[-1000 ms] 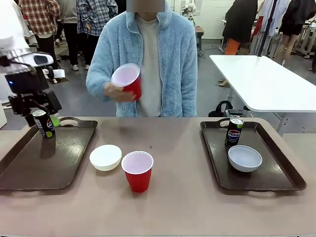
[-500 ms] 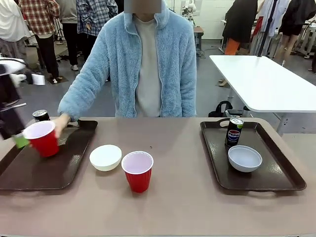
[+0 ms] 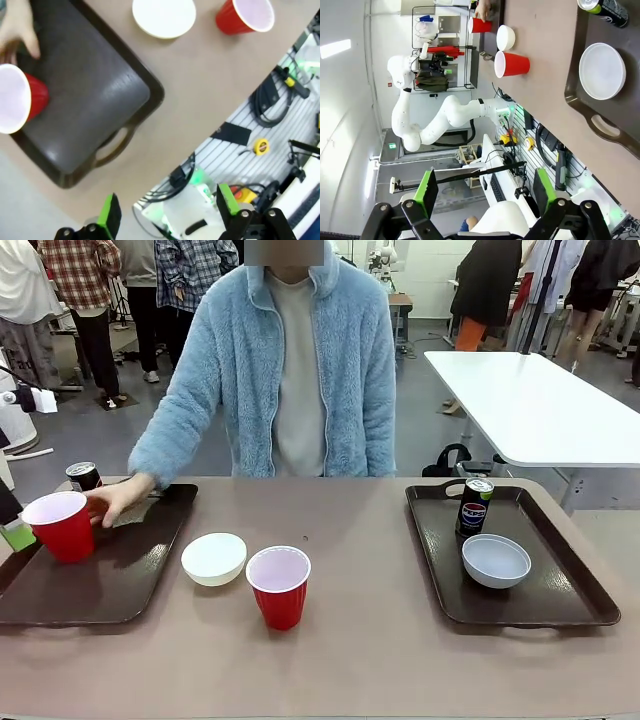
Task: Prepare tableware on both trays.
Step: Pick up a Picnic Bowl from the table and place it on a Handle tray.
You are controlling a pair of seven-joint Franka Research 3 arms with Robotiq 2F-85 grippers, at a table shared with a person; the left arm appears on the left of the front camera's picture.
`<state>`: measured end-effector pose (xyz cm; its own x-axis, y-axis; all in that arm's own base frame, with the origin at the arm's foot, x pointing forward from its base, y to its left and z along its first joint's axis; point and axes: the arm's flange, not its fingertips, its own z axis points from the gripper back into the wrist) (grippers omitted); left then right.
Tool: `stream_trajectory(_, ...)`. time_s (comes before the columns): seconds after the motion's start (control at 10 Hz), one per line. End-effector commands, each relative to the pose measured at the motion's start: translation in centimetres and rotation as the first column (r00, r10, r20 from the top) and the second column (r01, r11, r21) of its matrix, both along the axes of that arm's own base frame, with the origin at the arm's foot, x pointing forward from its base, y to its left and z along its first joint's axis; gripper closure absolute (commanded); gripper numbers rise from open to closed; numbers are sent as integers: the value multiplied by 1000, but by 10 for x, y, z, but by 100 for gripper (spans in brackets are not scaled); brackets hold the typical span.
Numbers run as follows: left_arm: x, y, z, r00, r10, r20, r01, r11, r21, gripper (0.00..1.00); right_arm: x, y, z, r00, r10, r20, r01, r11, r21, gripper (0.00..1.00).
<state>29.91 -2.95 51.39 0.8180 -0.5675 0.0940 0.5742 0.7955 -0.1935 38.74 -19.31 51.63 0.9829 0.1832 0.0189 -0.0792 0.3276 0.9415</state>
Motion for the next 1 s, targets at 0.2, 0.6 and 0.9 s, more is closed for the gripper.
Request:
stream_trajectory(0.2,15,-1,-11,996,81,36,-80,997,-10,0,0,1,1,1000,-7,-3,7,1000,-1,0)
stream_trajectory(0.6,75,-48,-29,987,138,84,-142,989,45,0,0,1,1,1000,-7,-3,7,1000,-1,0)
stream_trajectory(0.9,105,-85,-64,978,187,97,-194,979,67,0,0,1,1,1000,-7,-3,7,1000,-1,0)
